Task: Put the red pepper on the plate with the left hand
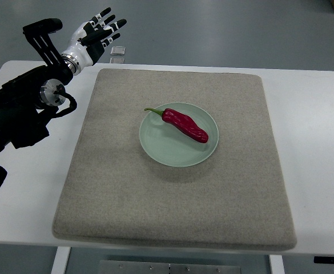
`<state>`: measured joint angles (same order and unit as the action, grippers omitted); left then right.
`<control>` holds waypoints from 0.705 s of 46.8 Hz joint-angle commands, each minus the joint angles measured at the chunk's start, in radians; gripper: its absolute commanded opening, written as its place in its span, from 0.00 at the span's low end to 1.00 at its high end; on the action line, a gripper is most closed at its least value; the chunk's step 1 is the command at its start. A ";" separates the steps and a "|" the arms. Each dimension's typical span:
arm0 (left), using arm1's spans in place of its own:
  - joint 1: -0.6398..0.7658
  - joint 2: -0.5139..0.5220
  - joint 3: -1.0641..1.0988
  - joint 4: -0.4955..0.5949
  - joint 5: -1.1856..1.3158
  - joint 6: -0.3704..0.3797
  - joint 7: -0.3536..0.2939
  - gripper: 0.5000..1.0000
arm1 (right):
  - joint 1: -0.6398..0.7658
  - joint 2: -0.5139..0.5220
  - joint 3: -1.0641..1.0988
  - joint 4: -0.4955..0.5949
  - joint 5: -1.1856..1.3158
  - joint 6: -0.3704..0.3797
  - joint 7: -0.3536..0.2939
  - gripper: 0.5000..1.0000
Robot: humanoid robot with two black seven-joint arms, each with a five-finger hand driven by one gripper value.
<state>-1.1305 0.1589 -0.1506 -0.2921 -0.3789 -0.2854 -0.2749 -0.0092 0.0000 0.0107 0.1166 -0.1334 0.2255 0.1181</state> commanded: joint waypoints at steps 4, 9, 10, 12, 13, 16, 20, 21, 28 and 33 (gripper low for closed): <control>0.008 -0.009 0.000 0.001 0.000 0.000 0.000 0.95 | 0.000 0.000 0.000 0.000 0.000 0.000 0.000 0.86; 0.008 -0.009 0.000 0.001 0.000 0.000 0.000 0.95 | 0.000 0.000 0.000 0.000 0.000 0.000 0.000 0.86; 0.009 -0.010 -0.001 0.001 0.002 -0.001 0.000 0.95 | 0.000 0.000 0.000 0.000 0.001 0.000 0.000 0.86; 0.008 -0.012 -0.001 0.001 0.000 -0.001 0.000 0.95 | 0.000 0.000 0.000 0.000 0.000 0.000 0.000 0.86; 0.008 -0.016 -0.001 0.001 0.000 -0.001 0.000 0.95 | 0.000 0.000 0.000 0.000 0.000 0.000 0.000 0.86; 0.008 -0.035 -0.001 0.002 0.000 0.000 -0.001 0.95 | 0.000 0.000 0.000 0.000 0.000 0.000 0.000 0.86; 0.008 -0.041 -0.001 0.002 0.000 0.002 0.000 0.95 | 0.000 0.000 0.000 0.000 0.000 0.000 0.000 0.86; 0.008 -0.042 -0.001 0.002 0.000 0.003 -0.001 0.95 | 0.000 0.000 0.000 0.000 0.000 0.000 0.000 0.86; 0.008 -0.042 -0.001 0.002 0.000 0.005 0.000 0.95 | 0.000 0.000 0.000 0.029 -0.008 0.018 0.002 0.86; 0.008 -0.042 -0.003 0.004 0.000 0.005 -0.001 0.95 | -0.005 0.000 -0.003 0.041 -0.006 0.015 0.002 0.86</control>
<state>-1.1225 0.1166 -0.1532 -0.2897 -0.3789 -0.2807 -0.2751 -0.0120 0.0001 0.0084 0.1560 -0.1414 0.2420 0.1191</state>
